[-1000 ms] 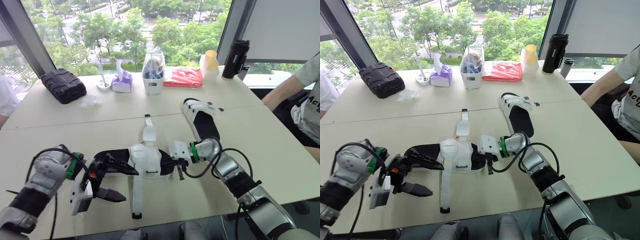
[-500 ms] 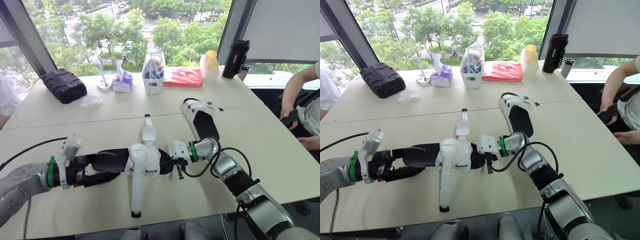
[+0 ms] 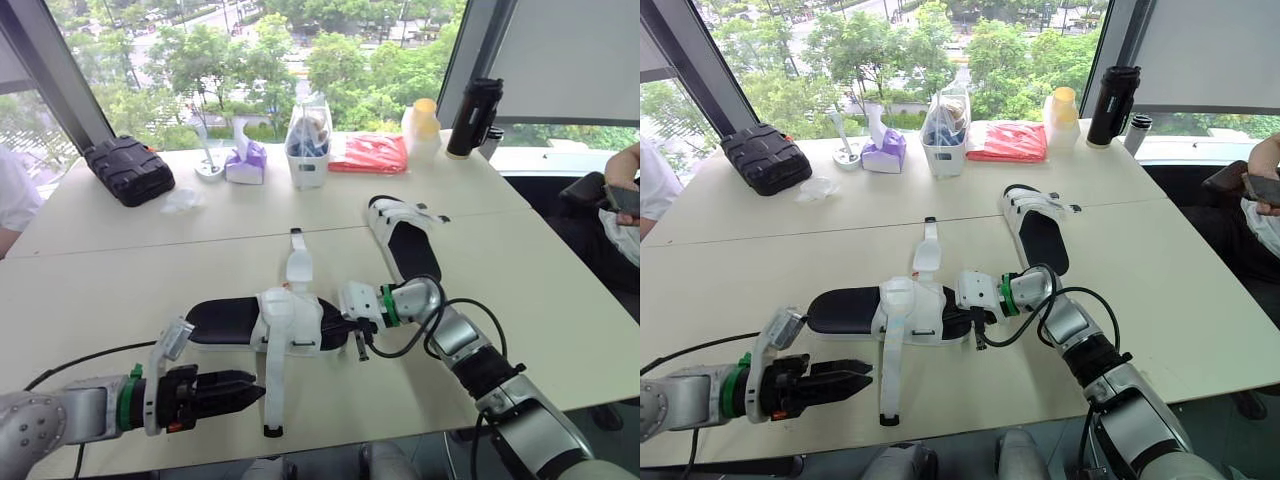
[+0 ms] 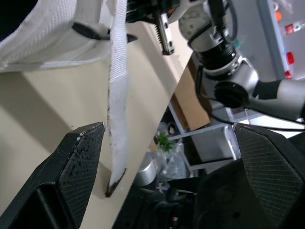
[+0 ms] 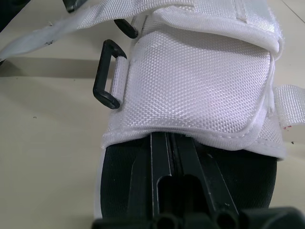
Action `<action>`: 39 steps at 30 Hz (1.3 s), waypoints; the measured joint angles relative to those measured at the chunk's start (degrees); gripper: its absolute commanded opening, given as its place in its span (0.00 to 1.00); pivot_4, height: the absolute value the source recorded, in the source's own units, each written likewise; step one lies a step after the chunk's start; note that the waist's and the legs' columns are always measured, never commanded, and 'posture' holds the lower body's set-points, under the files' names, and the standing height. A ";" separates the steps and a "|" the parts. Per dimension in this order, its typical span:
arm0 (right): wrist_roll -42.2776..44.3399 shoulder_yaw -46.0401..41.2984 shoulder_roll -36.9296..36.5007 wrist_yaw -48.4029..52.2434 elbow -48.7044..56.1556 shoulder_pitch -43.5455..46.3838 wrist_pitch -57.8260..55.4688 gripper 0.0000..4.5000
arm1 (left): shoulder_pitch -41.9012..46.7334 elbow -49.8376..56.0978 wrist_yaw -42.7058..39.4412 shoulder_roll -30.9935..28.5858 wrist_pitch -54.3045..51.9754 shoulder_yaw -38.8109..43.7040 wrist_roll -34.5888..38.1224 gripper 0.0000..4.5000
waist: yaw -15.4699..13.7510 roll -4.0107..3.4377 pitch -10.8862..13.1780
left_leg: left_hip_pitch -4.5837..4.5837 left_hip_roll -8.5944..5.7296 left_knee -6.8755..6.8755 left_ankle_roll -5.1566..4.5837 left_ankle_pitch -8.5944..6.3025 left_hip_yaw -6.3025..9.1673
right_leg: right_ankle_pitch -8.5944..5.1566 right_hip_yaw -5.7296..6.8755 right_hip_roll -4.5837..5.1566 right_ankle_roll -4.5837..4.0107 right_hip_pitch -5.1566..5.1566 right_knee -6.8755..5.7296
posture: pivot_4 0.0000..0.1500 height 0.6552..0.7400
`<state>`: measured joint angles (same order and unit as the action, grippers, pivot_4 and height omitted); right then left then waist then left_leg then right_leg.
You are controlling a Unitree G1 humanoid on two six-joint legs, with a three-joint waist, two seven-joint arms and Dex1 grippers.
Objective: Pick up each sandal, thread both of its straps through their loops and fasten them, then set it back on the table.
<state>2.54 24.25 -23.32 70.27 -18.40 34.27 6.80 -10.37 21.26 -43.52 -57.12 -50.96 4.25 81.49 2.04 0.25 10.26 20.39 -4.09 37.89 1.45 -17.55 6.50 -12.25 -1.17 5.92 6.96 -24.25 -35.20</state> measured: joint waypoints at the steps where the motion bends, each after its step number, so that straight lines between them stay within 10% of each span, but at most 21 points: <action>1: -0.01 -0.03 -0.07 -0.11 0.46 -0.20 -0.35 0.00 | 0.15 0.07 0.02 1.32 0.13 -0.26 -1.51 0.99 | -0.01 0.00 0.00 | 0.01 0.00 0.00 0.01 0.00 0.00 | 0.00 0.00 0.00 0.00 0.00 0.01 | 1.00 1.00; 10: -0.06 -0.29 -0.36 -0.24 2.49 -1.06 -2.29 0.00 | 1.62 0.38 -1.39 9.62 0.68 -6.16 -15.82 0.94 | -0.05 0.02 -0.01 | 0.03 0.00 -0.02 0.07 -0.04 -0.01 | 0.00 0.00 0.00 0.00 -0.01 0.08 | 1.00 1.00; 19: -0.07 -0.31 -0.39 -0.25 2.66 -1.07 -2.65 0.00 | 2.93 -1.26 -2.52 14.56 0.93 -6.40 -20.76 0.01 | -0.10 0.03 -0.02 | 0.03 0.02 -0.02 0.07 -0.04 0.00 | 0.00 0.00 0.01 0.00 -0.01 0.09 | 1.00 1.00; 29: -0.13 -0.41 -0.52 -0.27 3.01 -1.37 -2.64 0.00 | 8.00 -3.61 -2.54 15.65 -6.04 -0.39 -14.42 0.01 | -0.14 0.03 -0.02 | 0.03 0.02 -0.02 0.07 -0.04 0.04 | 0.01 0.02 0.01 0.02 -0.01 0.09 | 1.00 1.00; 39: -0.36 -0.45 -0.71 -0.33 3.18 -1.44 -2.50 0.00 | 33.83 -20.10 -1.01 18.12 -11.06 5.49 -7.41 0.01 | -0.90 0.09 -0.06 | 0.01 -0.10 -0.02 0.16 0.01 0.02 | 0.12 0.03 -0.05 0.18 -0.02 0.08 | 1.00 1.00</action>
<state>2.17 23.80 -24.03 69.94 -15.22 32.83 4.30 23.47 1.16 -44.53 -39.00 -62.01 9.74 74.08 1.14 0.34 10.20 20.39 -4.19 37.88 1.61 -17.54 6.53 -12.13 -1.14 5.87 7.14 -24.28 -35.12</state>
